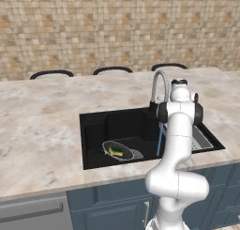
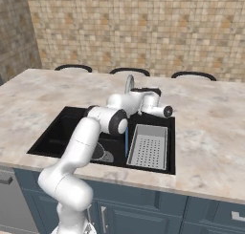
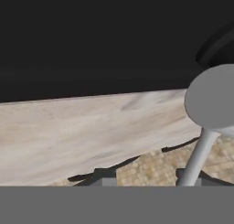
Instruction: Pick the pan and sponge and place them into the sink. Then turn on the water.
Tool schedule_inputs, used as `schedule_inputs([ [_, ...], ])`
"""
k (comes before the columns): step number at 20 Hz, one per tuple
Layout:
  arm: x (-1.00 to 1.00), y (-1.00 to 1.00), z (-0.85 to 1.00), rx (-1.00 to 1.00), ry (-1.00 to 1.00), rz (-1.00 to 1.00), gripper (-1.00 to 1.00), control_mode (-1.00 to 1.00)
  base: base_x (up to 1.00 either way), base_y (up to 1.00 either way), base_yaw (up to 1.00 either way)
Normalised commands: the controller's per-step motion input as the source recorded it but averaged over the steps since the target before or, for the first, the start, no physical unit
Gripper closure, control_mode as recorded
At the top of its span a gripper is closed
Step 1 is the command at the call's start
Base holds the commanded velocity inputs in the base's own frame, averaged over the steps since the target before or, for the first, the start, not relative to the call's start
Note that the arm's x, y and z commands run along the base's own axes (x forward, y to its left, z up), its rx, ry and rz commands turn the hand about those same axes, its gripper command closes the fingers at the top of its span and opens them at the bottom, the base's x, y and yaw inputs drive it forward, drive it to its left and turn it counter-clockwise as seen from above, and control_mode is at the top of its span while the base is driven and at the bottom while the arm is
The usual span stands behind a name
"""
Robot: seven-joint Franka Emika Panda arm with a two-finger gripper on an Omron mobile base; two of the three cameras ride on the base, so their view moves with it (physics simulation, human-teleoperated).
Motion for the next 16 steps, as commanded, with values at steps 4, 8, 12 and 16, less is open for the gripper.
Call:
schedule_inputs([
  [4, 0.00, -0.58, -0.13, -0.02, 0.00, -0.03, 1.00, -1.00, 0.00, 0.00, 0.00],
  [8, 0.00, -0.58, -0.14, -0.01, 0.01, -0.03, 1.00, -1.00, 0.00, 0.00, 0.00],
  [12, -0.02, -0.59, -0.15, -0.01, 0.01, -0.03, 1.00, -1.00, 0.00, 0.00, 0.00],
  [16, -0.04, -0.58, 0.15, 0.00, 0.00, -0.03, 1.00, -1.00, 0.00, 0.00, 0.00],
])
